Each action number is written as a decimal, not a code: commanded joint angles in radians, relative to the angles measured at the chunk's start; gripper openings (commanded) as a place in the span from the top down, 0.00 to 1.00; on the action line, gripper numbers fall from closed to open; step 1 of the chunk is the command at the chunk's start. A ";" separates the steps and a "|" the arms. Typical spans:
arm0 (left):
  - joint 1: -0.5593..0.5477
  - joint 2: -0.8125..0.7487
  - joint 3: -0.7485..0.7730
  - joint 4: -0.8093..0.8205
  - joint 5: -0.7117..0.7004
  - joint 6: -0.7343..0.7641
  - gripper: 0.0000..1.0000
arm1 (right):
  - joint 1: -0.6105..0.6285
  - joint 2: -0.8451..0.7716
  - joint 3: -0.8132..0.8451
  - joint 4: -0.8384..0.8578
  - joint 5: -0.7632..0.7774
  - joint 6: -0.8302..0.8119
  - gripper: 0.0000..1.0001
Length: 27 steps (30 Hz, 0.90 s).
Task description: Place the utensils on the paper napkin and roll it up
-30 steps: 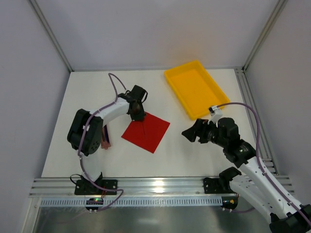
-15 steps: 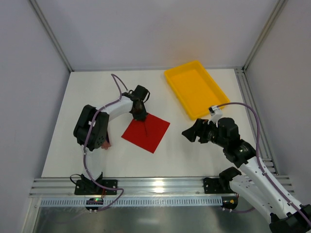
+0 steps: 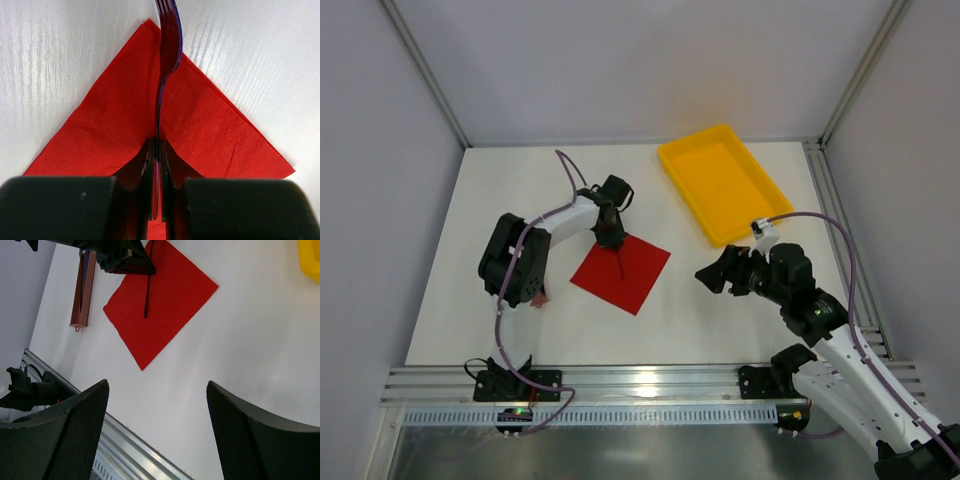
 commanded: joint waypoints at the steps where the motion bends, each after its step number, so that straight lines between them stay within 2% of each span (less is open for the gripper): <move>1: -0.008 0.021 0.039 -0.023 -0.033 -0.008 0.90 | 0.003 -0.017 0.032 0.009 0.018 -0.020 0.21; 9: -0.020 0.018 0.059 -0.054 -0.053 0.002 0.87 | 0.004 -0.020 0.030 0.003 0.027 -0.026 0.20; 13: -0.024 0.004 0.062 -0.062 -0.056 0.000 0.80 | 0.001 -0.022 0.027 0.003 0.024 -0.025 0.20; 19: -0.037 -0.032 0.083 -0.088 -0.069 0.006 0.73 | 0.003 -0.031 0.025 -0.004 0.027 -0.026 0.21; 27: -0.038 -0.155 0.106 -0.120 -0.072 0.028 0.73 | 0.003 -0.028 0.024 0.003 0.018 -0.020 0.20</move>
